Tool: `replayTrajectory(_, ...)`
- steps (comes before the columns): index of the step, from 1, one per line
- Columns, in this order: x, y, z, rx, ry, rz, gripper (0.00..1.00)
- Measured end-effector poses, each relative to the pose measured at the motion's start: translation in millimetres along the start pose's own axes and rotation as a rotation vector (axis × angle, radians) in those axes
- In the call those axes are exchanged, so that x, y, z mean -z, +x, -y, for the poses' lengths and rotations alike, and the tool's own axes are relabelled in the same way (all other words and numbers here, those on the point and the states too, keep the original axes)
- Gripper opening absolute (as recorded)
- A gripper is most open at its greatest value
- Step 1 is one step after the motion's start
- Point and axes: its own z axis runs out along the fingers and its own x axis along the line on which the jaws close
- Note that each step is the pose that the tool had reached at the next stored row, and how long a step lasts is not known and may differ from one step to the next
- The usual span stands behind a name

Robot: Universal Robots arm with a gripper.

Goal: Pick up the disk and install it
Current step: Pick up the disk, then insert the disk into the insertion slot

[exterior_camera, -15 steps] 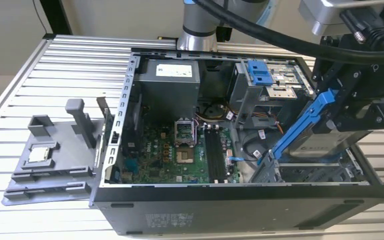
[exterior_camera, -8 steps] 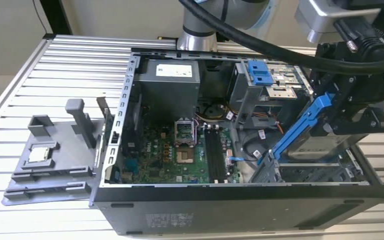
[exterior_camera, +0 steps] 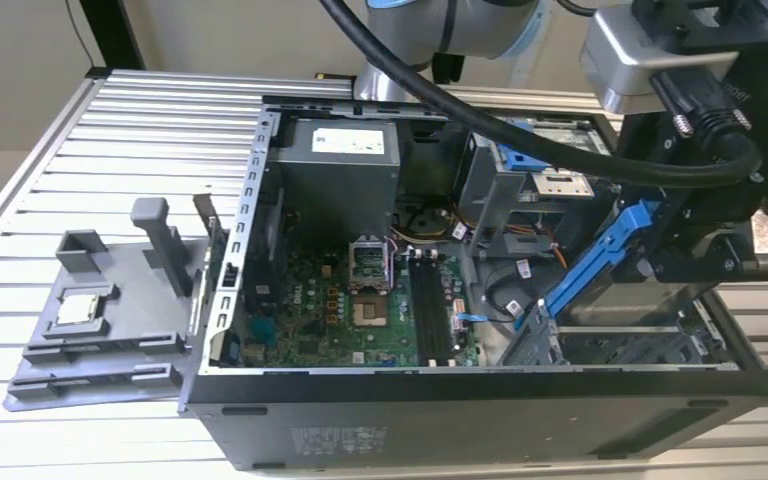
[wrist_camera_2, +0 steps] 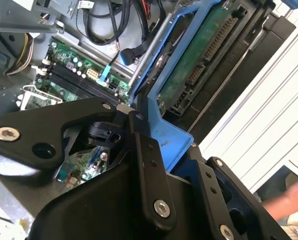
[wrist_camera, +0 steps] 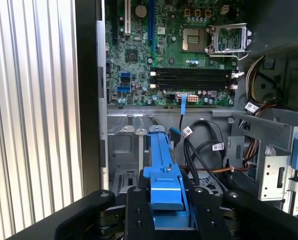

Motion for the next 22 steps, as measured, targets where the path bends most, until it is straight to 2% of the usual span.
replayTrajectory(12, -6.5, 0.6, -0.4, 0.0, 0.0, 0.0003, 0.0)
replayTrajectory(19, -16.9, 1.5, -1.1, 0.0, 0.0, 0.0001, 0.0)
replayTrajectory(22, -17.0, 1.6, -1.1, 0.0, 0.0, 0.0, 0.0)
